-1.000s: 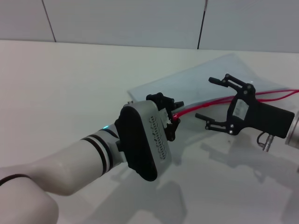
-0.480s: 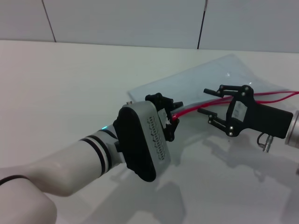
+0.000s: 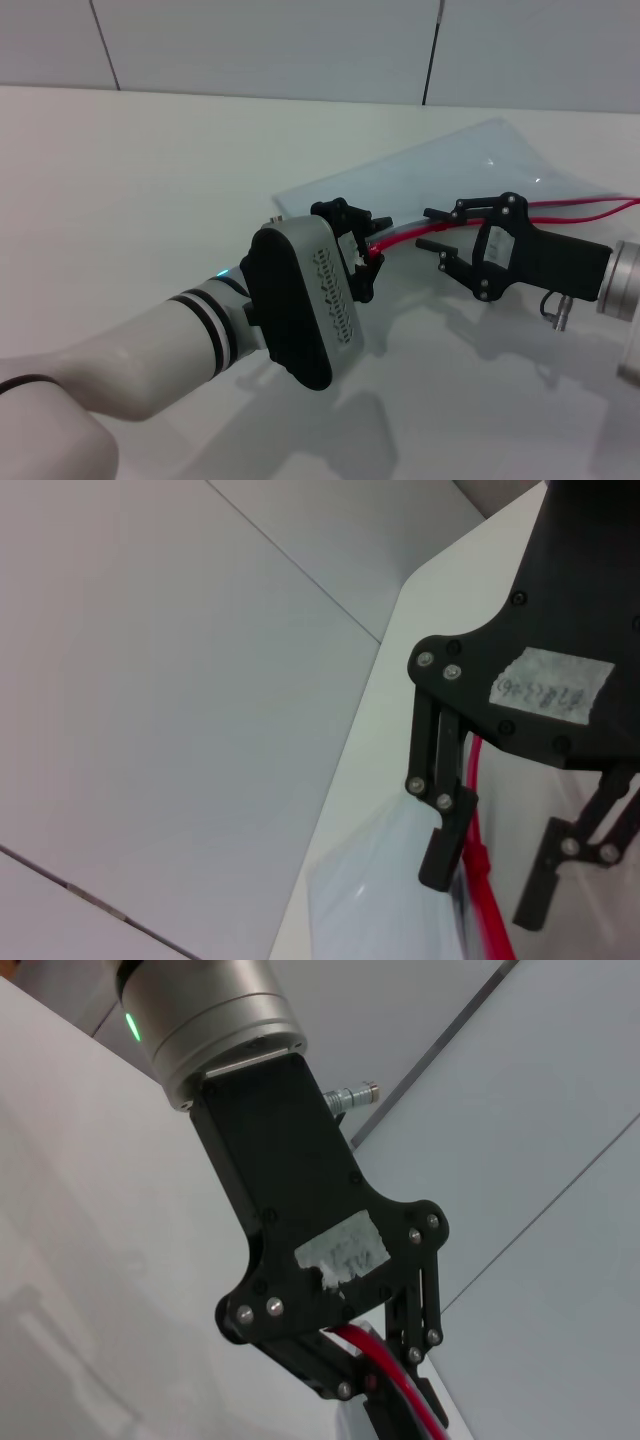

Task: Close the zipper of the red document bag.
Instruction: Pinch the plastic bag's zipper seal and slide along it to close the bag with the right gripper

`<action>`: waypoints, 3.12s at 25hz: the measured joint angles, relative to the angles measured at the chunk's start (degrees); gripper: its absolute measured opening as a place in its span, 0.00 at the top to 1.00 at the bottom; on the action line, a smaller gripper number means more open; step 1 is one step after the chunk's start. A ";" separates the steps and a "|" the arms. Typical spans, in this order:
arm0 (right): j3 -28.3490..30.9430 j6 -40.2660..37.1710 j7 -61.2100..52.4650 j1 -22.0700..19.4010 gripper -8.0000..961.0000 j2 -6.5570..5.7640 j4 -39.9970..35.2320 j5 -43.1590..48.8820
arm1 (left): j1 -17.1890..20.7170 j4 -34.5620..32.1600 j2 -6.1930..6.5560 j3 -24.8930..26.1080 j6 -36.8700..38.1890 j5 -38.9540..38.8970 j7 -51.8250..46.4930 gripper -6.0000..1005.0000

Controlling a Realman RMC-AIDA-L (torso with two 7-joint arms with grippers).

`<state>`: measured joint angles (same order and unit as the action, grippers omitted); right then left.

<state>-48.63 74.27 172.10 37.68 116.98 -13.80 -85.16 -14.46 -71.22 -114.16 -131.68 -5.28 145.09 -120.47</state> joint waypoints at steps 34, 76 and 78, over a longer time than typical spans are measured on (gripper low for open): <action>0.89 -3.10 -0.09 0.17 0.92 0.08 0.68 -1.52 | -0.12 0.09 0.00 -0.03 -0.61 0.02 0.14 0.96; 17.11 9.89 -0.33 -9.53 0.58 -0.46 11.50 -48.84 | 1.88 13.07 1.36 -4.90 -45.41 -19.33 -13.90 0.77; 17.97 14.74 -0.42 -10.74 0.47 -0.45 12.81 -48.83 | 1.46 16.12 1.36 -4.67 -50.32 -19.74 -18.07 0.71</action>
<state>-30.66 89.01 171.68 26.94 116.53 -0.99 -133.99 -13.00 -55.10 -112.81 -136.34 -55.60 125.35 -138.53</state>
